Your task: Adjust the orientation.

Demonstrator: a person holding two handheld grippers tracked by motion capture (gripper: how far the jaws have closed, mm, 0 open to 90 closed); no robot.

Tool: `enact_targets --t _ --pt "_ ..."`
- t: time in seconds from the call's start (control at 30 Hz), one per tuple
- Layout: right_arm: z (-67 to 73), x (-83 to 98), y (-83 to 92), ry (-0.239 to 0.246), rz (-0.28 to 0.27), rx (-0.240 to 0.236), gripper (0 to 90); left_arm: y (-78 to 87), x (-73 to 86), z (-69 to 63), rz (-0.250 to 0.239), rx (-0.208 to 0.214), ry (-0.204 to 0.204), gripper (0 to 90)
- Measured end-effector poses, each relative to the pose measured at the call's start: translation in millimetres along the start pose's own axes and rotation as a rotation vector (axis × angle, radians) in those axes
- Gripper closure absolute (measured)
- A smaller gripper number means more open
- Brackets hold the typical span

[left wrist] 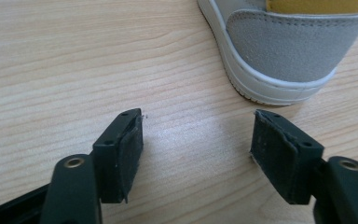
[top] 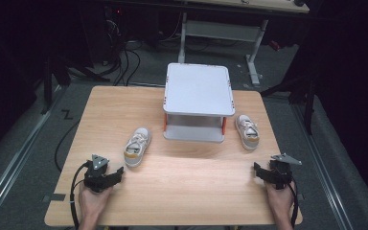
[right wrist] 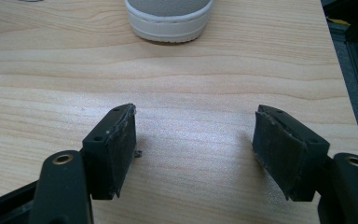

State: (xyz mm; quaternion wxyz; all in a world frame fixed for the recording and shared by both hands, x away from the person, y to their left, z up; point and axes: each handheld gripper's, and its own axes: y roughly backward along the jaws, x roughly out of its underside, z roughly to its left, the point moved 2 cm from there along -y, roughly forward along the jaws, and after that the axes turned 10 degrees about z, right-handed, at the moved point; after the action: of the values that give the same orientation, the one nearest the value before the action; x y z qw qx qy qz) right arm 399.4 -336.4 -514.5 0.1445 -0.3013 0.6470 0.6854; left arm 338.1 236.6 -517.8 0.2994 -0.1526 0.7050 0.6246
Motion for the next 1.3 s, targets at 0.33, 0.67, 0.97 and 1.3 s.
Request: enact_targets --t 0.33,0.67,0.97,1.3 --pt "0.4 0.3 0.3 0.000 0.002 -0.001 30.1 19.2 -9.8 2.5 -0.030 0.039 0.020 42.7" --pt "0.3 0.3 0.3 0.003 0.000 -0.001 30.1 41.6 -45.3 4.7 -0.078 0.078 -0.001 45.0" --pt "0.5 0.4 0.4 -0.001 0.002 -0.002 30.1 34.5 -80.4 -8.8 -0.041 0.082 -0.092 44.3" --pt "0.5 0.6 0.5 -0.001 0.002 -0.005 30.2 8.0 -98.4 -17.1 0.034 0.074 -0.137 47.3"
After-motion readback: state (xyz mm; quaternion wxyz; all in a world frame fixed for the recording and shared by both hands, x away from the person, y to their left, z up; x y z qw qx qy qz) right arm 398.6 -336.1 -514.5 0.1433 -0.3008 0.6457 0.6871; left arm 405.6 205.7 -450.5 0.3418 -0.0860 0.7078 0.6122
